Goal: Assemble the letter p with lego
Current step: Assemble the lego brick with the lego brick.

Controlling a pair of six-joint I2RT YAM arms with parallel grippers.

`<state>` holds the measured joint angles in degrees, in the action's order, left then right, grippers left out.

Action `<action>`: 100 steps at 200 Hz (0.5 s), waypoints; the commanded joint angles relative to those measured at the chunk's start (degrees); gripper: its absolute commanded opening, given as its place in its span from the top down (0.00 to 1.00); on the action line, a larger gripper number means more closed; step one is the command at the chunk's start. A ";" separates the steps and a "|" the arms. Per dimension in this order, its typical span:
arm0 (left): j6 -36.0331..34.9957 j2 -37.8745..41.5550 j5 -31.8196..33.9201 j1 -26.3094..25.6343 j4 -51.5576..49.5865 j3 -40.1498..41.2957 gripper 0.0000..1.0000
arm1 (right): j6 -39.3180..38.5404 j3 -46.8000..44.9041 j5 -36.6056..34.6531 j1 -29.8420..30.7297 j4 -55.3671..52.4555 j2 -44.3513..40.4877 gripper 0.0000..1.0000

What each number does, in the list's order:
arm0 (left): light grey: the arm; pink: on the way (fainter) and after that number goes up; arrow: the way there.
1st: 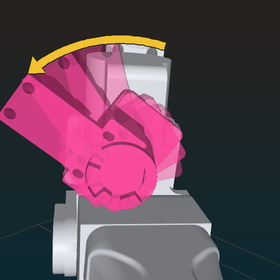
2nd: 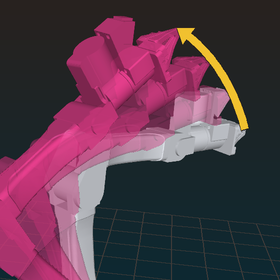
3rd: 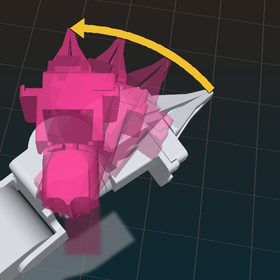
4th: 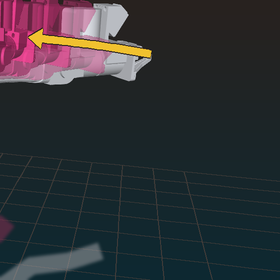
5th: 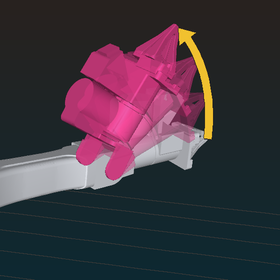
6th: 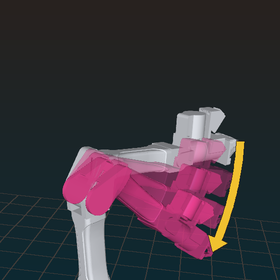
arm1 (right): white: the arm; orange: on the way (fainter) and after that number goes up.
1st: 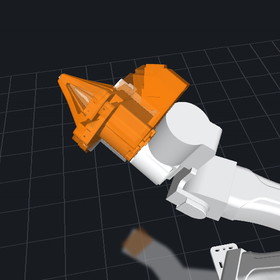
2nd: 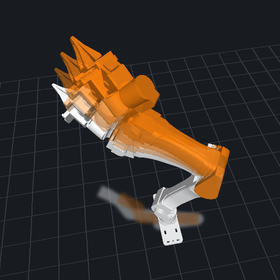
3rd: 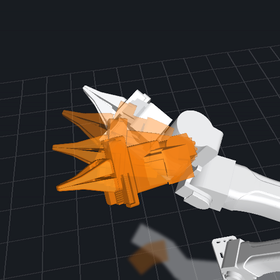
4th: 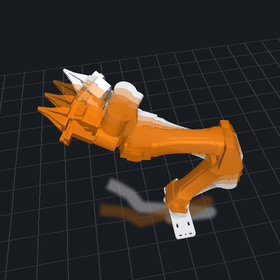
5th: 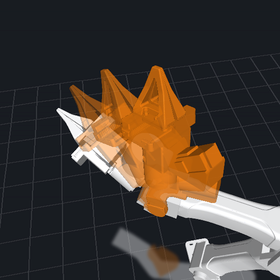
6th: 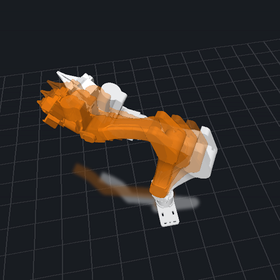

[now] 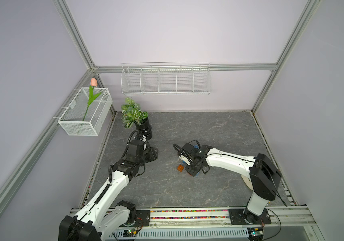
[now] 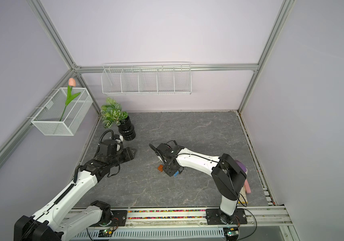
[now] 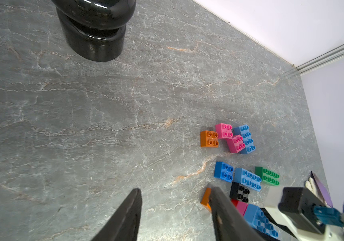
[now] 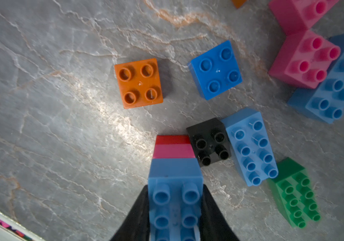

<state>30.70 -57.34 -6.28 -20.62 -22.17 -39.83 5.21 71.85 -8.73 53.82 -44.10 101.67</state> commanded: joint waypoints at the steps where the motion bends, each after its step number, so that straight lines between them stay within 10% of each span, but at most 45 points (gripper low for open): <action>1: -1.47 0.09 0.22 0.23 -0.68 -0.11 0.44 | 1.76 -2.14 -3.99 -0.83 -3.97 1.94 0.83; 100: -2.02 0.52 -0.66 0.23 0.08 0.02 0.44 | 3.38 -3.29 -3.25 -0.55 -2.85 -3.52 0.81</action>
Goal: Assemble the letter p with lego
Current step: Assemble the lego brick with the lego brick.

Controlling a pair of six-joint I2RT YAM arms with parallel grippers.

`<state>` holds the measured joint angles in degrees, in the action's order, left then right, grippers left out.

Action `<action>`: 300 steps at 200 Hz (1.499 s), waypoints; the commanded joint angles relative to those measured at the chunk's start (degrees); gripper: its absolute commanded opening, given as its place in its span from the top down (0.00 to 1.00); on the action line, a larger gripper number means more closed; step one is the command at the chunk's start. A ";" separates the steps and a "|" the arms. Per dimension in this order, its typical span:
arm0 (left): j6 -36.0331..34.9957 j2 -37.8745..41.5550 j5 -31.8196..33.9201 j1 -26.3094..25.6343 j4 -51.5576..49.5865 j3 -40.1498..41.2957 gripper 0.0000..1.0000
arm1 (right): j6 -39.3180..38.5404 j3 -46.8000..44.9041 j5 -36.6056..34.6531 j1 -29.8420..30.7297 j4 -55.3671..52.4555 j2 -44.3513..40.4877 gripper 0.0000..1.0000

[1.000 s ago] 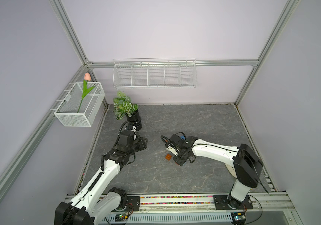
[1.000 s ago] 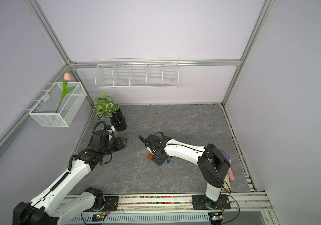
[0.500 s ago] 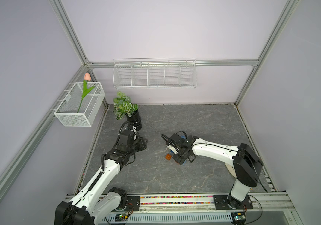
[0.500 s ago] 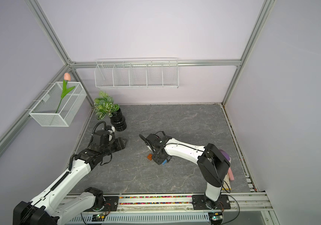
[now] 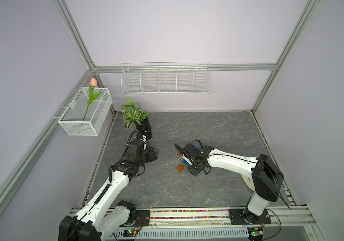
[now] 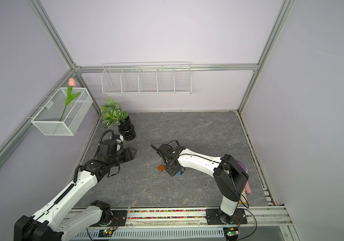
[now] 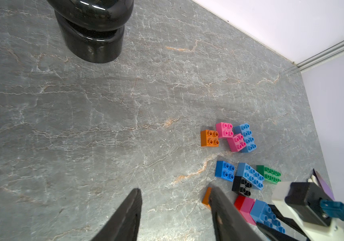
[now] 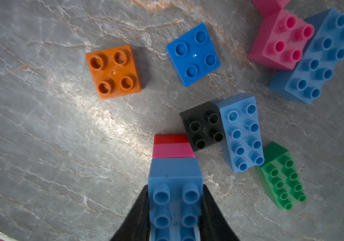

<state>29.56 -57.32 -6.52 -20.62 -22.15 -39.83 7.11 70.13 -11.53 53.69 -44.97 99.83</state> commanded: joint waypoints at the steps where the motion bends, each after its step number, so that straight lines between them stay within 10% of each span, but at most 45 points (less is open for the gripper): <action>1: -0.90 0.52 -0.42 0.23 0.03 0.02 0.44 | 1.49 -1.61 -0.44 -0.42 -1.93 -1.72 0.81; 300: -1.11 -0.07 -0.61 0.20 0.22 0.04 0.44 | 2.48 -4.22 4.14 -1.83 1.48 -2.54 0.79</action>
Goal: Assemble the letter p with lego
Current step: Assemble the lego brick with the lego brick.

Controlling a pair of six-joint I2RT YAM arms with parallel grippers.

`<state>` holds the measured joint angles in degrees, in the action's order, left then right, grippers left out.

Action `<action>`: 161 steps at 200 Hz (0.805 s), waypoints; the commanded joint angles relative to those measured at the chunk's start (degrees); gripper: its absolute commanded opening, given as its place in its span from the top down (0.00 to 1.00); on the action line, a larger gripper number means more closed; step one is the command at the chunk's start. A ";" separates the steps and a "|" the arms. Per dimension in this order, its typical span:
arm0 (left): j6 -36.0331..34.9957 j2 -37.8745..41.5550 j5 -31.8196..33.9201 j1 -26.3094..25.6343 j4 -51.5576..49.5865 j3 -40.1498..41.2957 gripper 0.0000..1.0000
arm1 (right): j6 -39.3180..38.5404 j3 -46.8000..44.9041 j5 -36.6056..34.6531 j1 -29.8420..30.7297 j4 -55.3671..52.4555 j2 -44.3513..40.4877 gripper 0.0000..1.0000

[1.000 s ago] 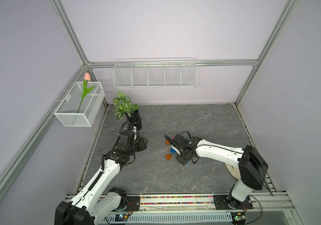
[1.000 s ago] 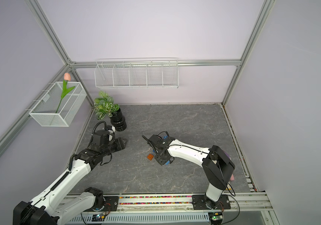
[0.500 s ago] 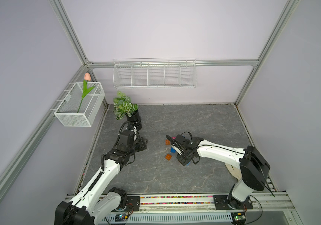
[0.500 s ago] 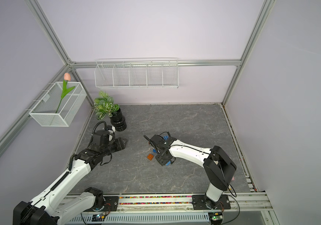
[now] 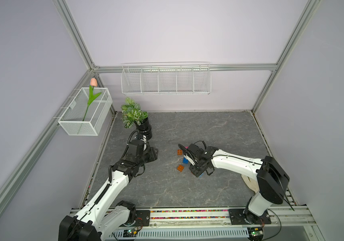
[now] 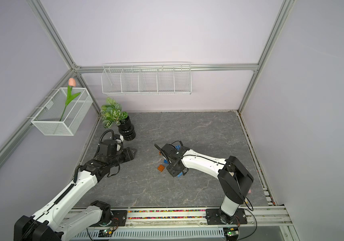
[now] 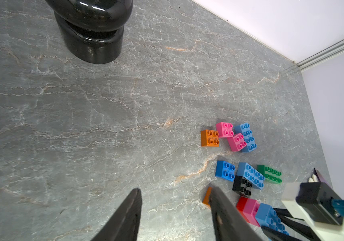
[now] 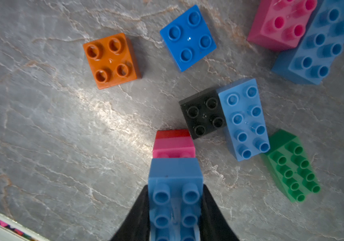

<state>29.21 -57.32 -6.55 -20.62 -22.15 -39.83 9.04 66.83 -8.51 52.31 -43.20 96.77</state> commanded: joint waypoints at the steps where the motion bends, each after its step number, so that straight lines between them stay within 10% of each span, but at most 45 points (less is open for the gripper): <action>1: -0.79 -0.12 -0.58 0.21 0.24 0.03 0.44 | 0.55 -0.87 1.13 -0.46 -0.26 0.52 0.80; 161: -0.71 0.06 -0.72 0.21 0.31 0.16 0.44 | 1.11 0.67 0.61 0.33 -1.78 2.72 0.80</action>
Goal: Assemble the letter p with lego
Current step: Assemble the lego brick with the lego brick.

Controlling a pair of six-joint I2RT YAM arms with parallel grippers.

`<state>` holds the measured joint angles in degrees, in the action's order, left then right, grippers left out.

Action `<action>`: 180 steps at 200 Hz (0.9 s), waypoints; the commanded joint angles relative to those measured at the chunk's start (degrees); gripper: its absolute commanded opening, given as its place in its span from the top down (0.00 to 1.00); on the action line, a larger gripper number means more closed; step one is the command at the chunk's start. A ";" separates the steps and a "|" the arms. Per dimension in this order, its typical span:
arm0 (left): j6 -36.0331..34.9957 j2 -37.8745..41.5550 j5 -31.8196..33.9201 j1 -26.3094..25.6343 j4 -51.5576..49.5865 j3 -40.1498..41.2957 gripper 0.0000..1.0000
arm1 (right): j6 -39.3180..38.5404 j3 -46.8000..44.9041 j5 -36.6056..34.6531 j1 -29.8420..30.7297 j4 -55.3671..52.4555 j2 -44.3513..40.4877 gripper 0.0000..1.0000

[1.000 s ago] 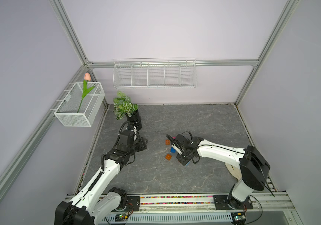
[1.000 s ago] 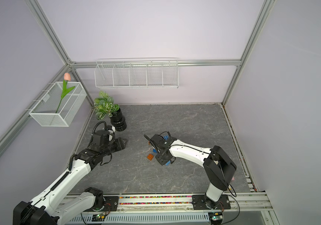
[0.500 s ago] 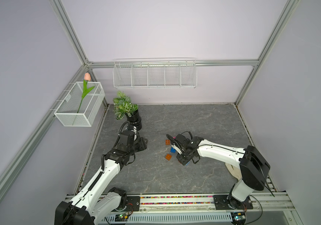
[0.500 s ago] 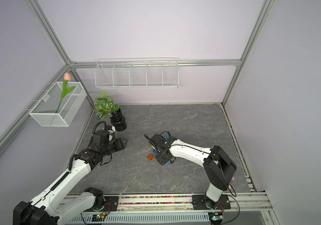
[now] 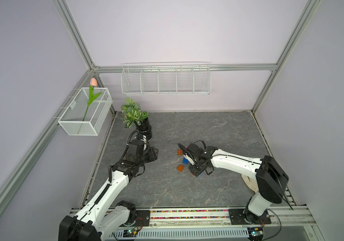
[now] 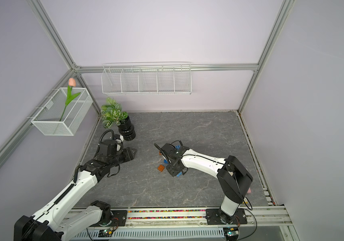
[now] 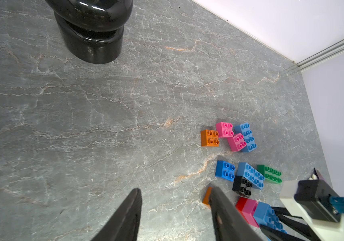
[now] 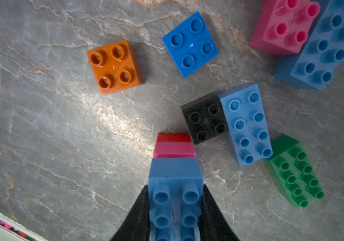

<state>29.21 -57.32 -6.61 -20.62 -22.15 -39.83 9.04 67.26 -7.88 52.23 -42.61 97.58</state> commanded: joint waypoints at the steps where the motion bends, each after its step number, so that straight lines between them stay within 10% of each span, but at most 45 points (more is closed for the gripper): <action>1: -0.72 0.08 -0.67 0.22 0.33 0.18 0.44 | 1.13 0.28 -0.03 0.46 -2.38 1.91 0.80; 180: -0.71 0.08 -0.77 0.23 -0.15 0.35 0.44 | -2.44 3.05 3.77 0.06 -5.08 11.03 0.81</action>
<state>29.23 -57.32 -7.03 -20.62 -22.15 -39.83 7.90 73.10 -8.10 52.58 -47.75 102.94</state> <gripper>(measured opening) 0.558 0.344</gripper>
